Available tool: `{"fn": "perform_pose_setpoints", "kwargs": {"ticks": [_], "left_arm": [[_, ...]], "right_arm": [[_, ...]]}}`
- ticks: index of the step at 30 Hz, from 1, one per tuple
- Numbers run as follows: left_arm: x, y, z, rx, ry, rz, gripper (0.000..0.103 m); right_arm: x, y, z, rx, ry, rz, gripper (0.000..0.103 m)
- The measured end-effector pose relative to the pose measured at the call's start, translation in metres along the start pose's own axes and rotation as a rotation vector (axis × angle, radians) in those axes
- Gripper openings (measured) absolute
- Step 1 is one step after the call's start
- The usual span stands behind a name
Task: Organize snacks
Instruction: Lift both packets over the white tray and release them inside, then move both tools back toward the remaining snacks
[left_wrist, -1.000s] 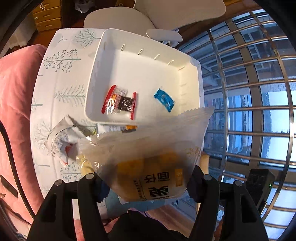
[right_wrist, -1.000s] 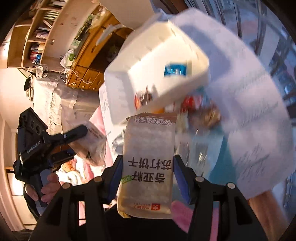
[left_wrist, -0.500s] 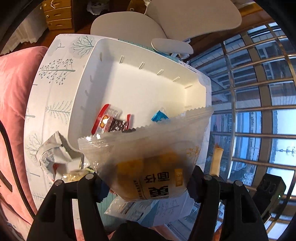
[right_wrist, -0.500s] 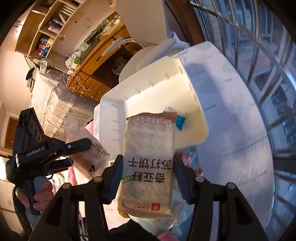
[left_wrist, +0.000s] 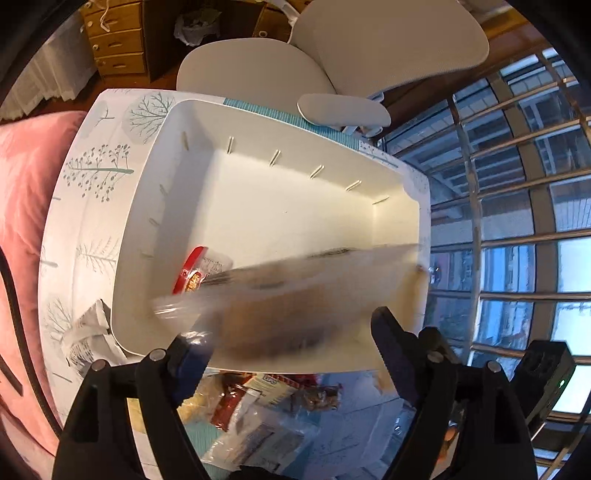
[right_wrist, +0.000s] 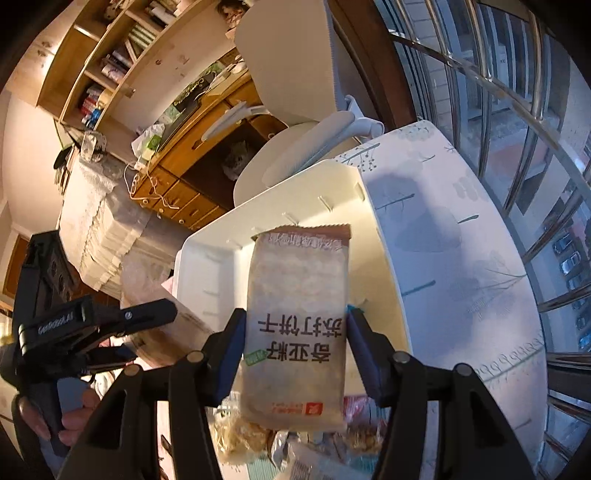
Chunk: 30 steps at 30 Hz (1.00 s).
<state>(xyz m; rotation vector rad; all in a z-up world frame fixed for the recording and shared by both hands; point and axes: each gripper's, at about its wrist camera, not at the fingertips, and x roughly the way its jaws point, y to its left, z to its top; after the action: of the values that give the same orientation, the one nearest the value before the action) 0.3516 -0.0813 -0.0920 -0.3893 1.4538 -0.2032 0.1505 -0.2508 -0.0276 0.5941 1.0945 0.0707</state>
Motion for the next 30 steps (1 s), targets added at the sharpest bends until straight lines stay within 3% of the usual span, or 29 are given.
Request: {"fn": "perform_pose_setpoints", "kwargs": {"ticks": [4, 13, 30], "left_arm": [[-0.001, 0.001, -0.001, 0.0, -0.007, -0.017, 0.081], [-0.01, 0.015, -0.017, 0.0, -0.009, -0.01, 0.081], [-0.046, 0.063, -0.085, 0.022, -0.02, -0.011, 0.081]], "right_arm": [[0.002, -0.003, 0.0, 0.013, 0.007, 0.002, 0.064], [0.0, 0.0, -0.005, 0.009, 0.006, -0.002, 0.068], [-0.027, 0.029, -0.054, -0.032, 0.001, -0.042, 0.073]]}}
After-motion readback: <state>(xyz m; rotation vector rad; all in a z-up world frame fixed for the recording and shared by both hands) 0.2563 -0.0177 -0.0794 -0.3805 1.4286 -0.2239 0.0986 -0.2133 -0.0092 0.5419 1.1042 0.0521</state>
